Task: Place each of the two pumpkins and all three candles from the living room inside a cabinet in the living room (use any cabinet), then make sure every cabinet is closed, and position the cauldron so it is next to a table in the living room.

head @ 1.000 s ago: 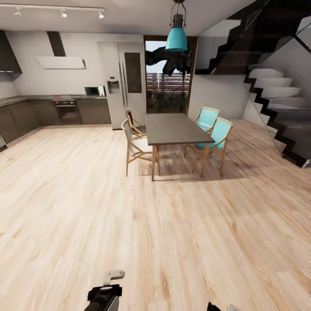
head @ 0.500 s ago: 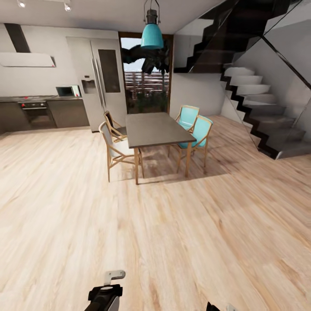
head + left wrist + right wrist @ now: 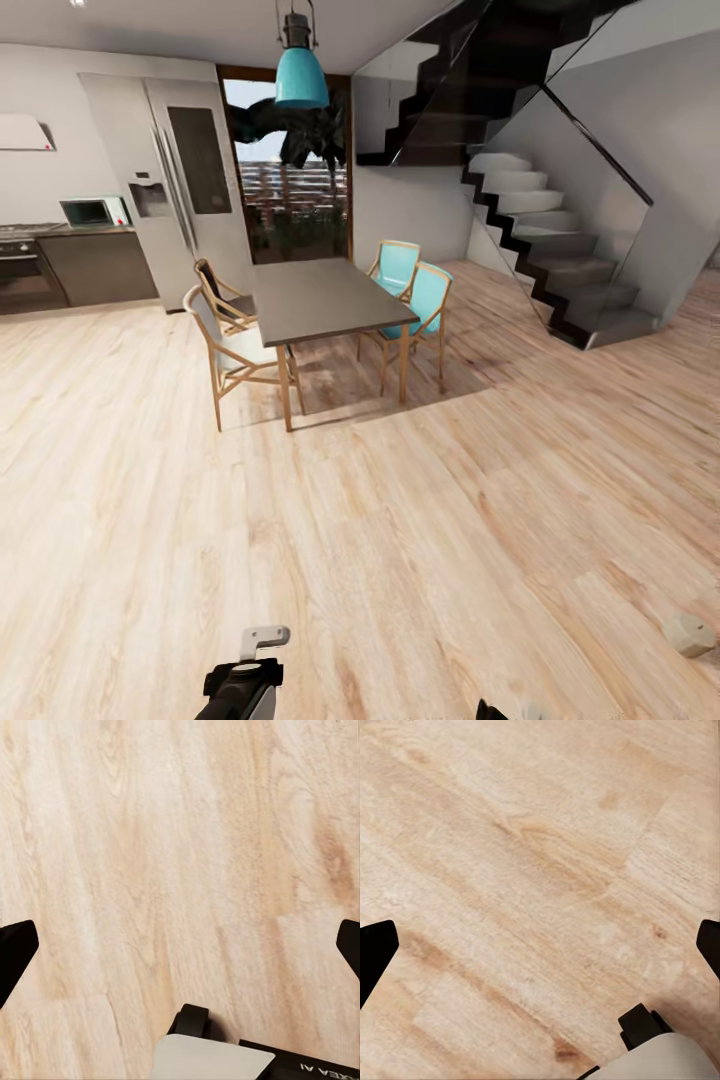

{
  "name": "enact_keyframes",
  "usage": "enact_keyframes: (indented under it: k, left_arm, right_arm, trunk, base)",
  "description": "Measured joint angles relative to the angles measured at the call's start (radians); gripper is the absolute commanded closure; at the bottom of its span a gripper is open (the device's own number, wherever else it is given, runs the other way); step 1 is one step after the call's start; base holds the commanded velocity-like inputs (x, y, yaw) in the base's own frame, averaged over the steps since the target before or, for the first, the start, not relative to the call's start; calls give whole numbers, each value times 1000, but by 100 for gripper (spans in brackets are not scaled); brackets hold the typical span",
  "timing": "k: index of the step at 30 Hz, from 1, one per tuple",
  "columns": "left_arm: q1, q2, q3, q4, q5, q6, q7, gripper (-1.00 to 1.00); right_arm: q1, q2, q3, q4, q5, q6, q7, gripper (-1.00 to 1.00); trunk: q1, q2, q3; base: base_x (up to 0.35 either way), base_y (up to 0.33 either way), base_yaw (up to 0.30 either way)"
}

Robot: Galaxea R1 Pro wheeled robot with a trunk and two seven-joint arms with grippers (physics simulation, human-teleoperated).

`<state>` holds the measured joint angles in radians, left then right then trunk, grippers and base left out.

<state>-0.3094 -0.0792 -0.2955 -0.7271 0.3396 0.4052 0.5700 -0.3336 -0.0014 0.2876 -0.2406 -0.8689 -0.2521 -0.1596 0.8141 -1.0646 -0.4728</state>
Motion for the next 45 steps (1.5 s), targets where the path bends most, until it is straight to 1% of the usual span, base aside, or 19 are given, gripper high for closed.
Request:
enact_keyframes:
  k: [15, 22, 28, 35, 38, 40, 45]
  left_arm:
    - [0, 1, -2, 0, -2, 0, 0, -100]
    - [0, 1, -3, 0, -3, 0, 0, -100]
    - [0, 1, -4, 0, -4, 0, 0, -100]
    - [0, 1, -5, 0, -5, 0, -1, -100]
    - [0, 0, -8, 0, -4, 0, -23, -100]
    - [0, 0, -8, 0, -5, 0, -53, -100]
    - [0, 0, -9, 0, -6, 1, -70, -100]
  right_arm:
    - [0, 0, 0, 0, 0, 0, 0, -100]
    - [0, 0, -1, 0, 0, -1, 0, -100]
    - [0, 2, -2, 0, -1, -36, 0, -100]
    - [0, 2, -3, 0, -1, -39, 0, -100]
    - [0, 2, -3, 0, -1, -39, 0, -100]
    - [0, 2, -3, 0, -1, -39, 0, -100]
    - [0, 2, -3, 0, -1, -39, 0, -100]
  trunk:
    - [0, 0, -2]
    - [0, 0, 1]
    - [0, 0, 6]
    - [0, 0, 13]
    - [0, 0, 16]
    - [0, 0, 18]
    - [0, 0, 22]
  base:
    - [217, 245, -278]
    - [255, 239, -280]
    - [275, 232, -267]
    - [187, 47, -264]
    - [24, 2, -264]
    - [5, 0, -264]
    - [1, 0, -264]
